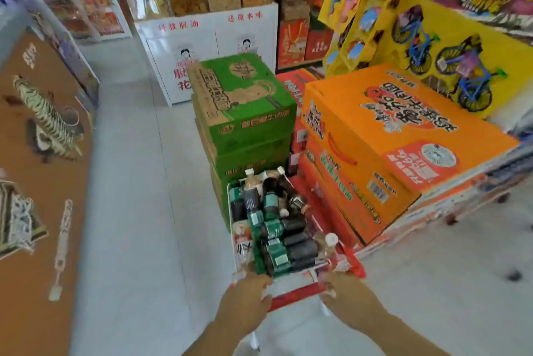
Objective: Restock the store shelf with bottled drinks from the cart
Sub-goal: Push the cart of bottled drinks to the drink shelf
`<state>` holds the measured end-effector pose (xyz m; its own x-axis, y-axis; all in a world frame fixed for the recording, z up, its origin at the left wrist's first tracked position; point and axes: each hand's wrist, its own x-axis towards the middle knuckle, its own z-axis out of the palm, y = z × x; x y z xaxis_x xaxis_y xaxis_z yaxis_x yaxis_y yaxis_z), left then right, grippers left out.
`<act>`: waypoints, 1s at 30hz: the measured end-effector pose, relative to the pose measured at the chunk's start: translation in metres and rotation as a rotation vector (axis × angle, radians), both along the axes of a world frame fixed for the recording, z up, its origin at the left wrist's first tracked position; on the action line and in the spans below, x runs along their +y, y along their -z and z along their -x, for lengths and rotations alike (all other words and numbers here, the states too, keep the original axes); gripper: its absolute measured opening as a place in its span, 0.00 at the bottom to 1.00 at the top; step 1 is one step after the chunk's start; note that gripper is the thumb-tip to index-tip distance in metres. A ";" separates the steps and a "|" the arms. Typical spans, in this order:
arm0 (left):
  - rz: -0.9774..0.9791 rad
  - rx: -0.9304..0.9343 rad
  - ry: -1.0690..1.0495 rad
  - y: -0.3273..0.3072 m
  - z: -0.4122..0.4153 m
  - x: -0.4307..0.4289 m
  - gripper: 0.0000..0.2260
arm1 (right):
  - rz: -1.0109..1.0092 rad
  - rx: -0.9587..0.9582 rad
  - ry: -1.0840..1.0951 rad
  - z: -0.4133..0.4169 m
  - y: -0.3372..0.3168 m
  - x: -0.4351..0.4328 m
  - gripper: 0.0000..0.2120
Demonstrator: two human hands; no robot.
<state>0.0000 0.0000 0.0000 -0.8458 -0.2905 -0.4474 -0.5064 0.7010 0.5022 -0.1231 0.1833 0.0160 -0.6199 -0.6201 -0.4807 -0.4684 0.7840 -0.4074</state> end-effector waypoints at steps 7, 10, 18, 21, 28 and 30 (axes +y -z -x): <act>0.046 -0.014 -0.045 0.081 -0.004 0.009 0.18 | -0.043 0.100 -0.043 0.017 0.082 -0.001 0.19; 0.071 -0.015 -0.046 0.110 -0.009 0.018 0.18 | -0.092 0.146 -0.124 0.025 0.112 0.002 0.21; 0.254 -0.018 0.011 0.149 -0.020 0.027 0.15 | -0.171 0.223 -0.241 0.027 0.158 0.008 0.19; 0.232 -0.035 0.005 0.150 -0.023 0.027 0.15 | -0.171 0.198 -0.188 0.019 0.158 0.009 0.18; 0.178 -0.065 0.093 0.146 -0.063 0.032 0.15 | -0.199 0.188 -0.134 -0.034 0.155 0.026 0.18; 0.180 -0.055 0.128 0.148 -0.082 0.037 0.15 | -0.206 0.188 -0.105 -0.055 0.156 0.035 0.18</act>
